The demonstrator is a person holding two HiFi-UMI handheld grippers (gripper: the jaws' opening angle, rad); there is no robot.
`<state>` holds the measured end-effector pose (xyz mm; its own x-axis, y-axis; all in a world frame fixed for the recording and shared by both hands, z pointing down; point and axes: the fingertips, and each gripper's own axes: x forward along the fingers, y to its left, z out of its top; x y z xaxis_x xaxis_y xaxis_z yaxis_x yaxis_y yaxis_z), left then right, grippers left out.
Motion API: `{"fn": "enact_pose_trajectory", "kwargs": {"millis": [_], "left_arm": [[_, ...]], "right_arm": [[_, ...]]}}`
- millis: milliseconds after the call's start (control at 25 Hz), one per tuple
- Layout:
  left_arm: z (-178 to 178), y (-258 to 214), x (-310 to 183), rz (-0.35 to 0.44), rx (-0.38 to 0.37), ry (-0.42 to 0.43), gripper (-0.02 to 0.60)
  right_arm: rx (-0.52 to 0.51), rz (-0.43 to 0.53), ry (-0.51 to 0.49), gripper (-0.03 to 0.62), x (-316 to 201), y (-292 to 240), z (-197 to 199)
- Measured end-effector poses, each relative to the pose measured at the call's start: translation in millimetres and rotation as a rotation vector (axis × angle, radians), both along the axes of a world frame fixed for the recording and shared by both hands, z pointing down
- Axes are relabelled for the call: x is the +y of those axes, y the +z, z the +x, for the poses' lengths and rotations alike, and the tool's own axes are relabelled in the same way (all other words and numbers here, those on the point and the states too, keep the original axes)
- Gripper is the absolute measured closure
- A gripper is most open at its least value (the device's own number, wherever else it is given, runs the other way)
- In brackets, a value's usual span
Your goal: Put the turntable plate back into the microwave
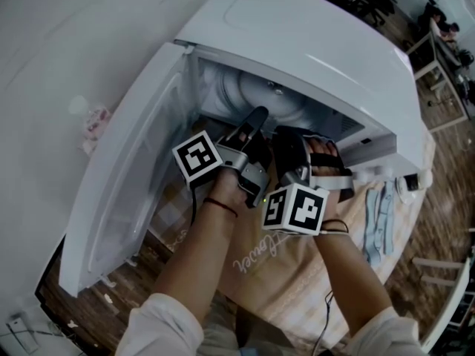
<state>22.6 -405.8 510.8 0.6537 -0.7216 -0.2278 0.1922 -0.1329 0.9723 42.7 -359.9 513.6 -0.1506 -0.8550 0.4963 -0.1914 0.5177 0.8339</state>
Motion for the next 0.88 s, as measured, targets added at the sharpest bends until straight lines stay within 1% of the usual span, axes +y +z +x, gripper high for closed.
{"fn": "enact_pose_trajectory", "kwargs": {"millis": [400, 600, 880], "left_arm": [[4, 3, -10, -0.021, -0.016, -0.011, 0.501], [6, 0, -15, -0.019, -0.026, -0.015, 0.499], [7, 0, -19, -0.045, -0.045, -0.015, 0.500]], "right_arm": [[-0.009, -0.007, 0.014, 0.536, -10, 1, 5], [-0.007, -0.004, 0.008, 0.537, -16, -1, 7], [-0.025, -0.025, 0.013, 0.539, -19, -2, 8]]}}
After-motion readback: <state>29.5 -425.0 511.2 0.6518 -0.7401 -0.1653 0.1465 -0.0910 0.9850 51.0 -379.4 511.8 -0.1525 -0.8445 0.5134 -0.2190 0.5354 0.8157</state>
